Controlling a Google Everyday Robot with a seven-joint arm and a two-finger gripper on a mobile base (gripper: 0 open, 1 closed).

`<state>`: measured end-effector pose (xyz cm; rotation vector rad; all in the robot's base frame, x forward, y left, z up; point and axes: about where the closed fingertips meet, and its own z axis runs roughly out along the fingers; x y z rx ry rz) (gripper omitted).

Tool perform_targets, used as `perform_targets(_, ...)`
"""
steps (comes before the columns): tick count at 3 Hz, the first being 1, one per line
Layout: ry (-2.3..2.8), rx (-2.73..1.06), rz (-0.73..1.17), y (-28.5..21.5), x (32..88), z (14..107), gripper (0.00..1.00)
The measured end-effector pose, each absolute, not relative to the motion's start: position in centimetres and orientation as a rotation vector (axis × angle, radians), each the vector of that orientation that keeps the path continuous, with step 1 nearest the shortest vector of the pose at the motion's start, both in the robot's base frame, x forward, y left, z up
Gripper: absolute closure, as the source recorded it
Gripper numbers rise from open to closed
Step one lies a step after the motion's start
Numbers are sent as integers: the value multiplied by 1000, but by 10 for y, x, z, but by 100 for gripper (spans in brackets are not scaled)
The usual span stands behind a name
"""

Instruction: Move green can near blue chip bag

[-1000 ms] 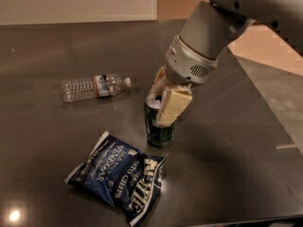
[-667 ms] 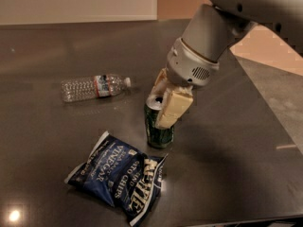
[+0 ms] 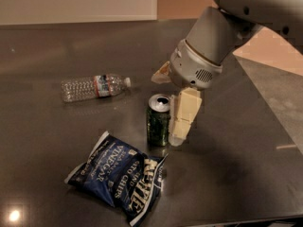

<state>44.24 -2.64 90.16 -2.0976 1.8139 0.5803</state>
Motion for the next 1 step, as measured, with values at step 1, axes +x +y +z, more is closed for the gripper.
perform_targets(1, 1814, -2098, 580, -26, 442, 902, 0)
